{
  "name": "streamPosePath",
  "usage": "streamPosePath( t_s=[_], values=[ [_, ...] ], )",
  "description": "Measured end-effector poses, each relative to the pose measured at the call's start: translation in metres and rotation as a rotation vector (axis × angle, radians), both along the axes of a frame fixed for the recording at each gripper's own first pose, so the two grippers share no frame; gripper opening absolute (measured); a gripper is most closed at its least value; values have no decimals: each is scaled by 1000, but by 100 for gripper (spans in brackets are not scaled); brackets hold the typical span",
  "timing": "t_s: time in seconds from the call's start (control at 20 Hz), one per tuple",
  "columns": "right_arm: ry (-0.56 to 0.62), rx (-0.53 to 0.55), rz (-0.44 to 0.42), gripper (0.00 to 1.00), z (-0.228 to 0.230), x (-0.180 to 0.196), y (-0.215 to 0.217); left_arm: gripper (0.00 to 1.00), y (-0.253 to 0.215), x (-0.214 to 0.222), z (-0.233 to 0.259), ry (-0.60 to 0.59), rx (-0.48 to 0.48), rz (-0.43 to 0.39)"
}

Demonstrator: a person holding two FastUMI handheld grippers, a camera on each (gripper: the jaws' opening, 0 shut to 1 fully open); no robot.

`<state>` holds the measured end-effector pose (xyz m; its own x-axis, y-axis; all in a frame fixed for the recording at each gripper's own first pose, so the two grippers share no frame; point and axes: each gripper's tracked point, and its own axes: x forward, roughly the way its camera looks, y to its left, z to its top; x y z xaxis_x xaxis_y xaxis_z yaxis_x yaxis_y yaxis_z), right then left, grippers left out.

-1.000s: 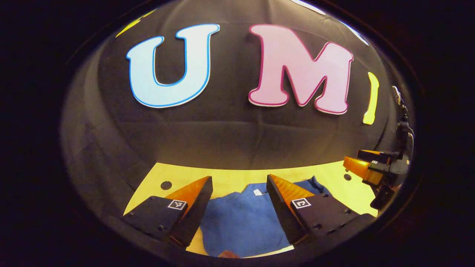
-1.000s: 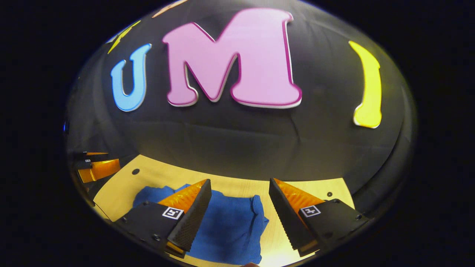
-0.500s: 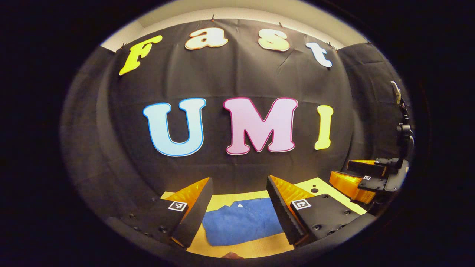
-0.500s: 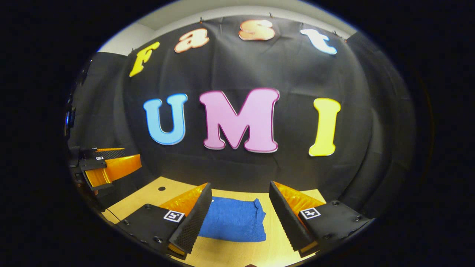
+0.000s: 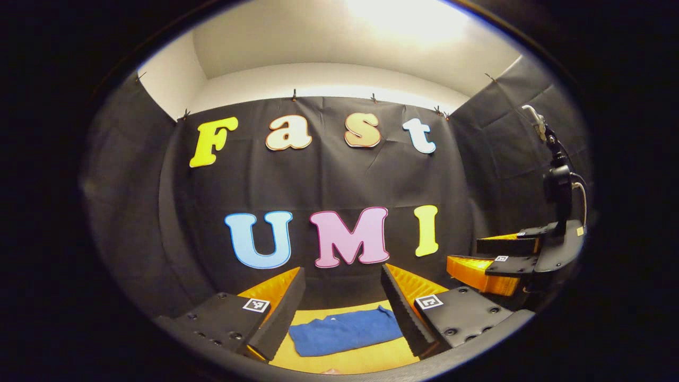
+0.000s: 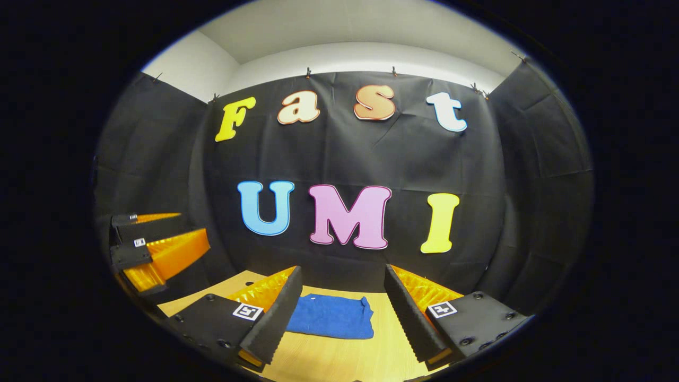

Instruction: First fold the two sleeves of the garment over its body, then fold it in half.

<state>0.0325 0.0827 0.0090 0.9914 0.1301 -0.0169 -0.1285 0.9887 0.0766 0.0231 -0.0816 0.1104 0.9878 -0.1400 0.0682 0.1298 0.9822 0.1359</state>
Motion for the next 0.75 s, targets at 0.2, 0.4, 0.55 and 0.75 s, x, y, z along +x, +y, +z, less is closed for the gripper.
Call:
streamPosePath(
  t_s=[0.2, 0.4, 0.55, 0.75],
  values=[
    [-14, -78, -18, 100, 6, -25, -15, 82, 16, -23, -10, 60, -69, 87],
    [-8, -70, -5, 97, 4, -41, -16, 84, 31, -41, -20, 80, -71, 180],
    [-30, -69, 31, 97, 13, -41, -7, 84, 44, -54, -18, 86, -88, 251],
    [-56, -54, 77, 90, 24, -43, -1, 85, 41, -50, -17, 81, -136, 259]
  ],
)
